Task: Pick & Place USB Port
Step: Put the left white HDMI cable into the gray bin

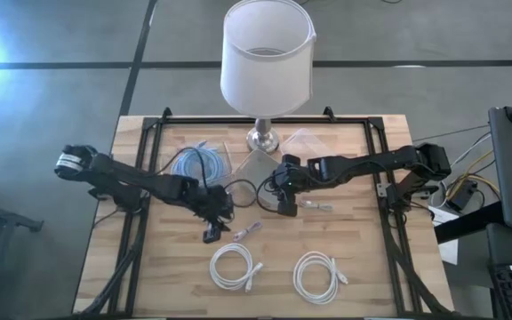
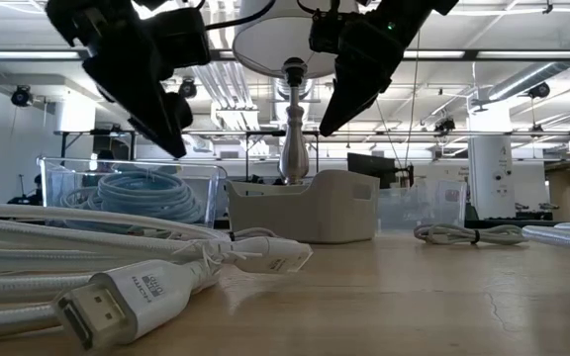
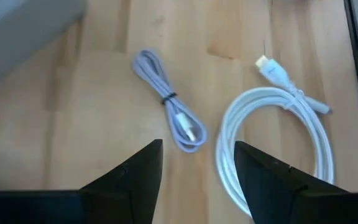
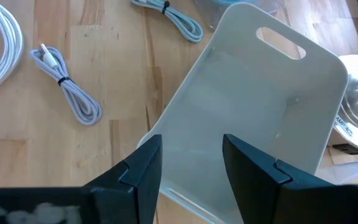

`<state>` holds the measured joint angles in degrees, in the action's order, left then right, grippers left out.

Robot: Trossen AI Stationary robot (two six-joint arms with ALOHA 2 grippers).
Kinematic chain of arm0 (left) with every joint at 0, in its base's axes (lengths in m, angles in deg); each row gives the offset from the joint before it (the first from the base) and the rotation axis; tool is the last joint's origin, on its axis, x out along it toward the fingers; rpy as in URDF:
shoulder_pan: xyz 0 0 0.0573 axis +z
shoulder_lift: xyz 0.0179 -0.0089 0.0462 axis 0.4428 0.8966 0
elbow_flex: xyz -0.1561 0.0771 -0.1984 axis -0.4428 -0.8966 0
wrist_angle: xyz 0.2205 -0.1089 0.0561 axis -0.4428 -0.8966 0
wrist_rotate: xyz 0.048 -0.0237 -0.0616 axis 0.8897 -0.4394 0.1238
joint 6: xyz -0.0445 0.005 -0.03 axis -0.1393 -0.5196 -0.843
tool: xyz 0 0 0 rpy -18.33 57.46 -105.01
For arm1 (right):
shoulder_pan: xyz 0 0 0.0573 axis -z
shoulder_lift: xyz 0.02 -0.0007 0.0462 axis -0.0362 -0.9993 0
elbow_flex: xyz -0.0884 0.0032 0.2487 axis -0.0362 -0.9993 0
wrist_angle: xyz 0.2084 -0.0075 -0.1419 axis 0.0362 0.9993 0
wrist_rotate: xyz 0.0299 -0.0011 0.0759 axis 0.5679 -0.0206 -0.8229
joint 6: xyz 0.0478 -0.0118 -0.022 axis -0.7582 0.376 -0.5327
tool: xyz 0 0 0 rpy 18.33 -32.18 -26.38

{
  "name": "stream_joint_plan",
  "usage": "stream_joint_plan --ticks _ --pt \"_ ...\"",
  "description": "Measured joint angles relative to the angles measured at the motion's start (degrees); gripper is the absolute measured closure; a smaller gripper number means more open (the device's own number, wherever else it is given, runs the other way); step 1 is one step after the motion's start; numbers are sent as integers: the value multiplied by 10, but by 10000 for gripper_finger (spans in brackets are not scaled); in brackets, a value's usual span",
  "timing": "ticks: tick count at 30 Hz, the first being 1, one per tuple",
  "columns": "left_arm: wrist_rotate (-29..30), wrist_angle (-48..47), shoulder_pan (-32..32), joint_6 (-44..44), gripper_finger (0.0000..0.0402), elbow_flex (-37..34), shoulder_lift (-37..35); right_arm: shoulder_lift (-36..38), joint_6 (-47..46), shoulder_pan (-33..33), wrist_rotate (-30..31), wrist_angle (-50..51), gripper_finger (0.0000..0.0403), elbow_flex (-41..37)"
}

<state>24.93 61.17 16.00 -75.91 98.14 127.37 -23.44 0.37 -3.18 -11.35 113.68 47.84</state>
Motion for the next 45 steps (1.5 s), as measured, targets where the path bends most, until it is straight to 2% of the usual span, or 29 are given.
stream_joint_plan --ticks 4,9,19,36,40,45 --pt "-6 14 -21 -35 200 0 29 0 4 0 0 0 236 0" --pt "-63 32 -39 -78 200 0 65 0 23 0 0 0 236 -1" --pt "-67 34 -45 -122 200 0 113 0 32 0 0 1 236 -2" --pt "-74 37 -46 -106 201 0 155 0 66 0 0 1 236 -2" --pt "-79 37 -46 -95 222 0 157 0 66 0 0 1 236 -2" --pt "-85 37 -46 -81 275 0 158 0 66 0 0 0 236 -2"
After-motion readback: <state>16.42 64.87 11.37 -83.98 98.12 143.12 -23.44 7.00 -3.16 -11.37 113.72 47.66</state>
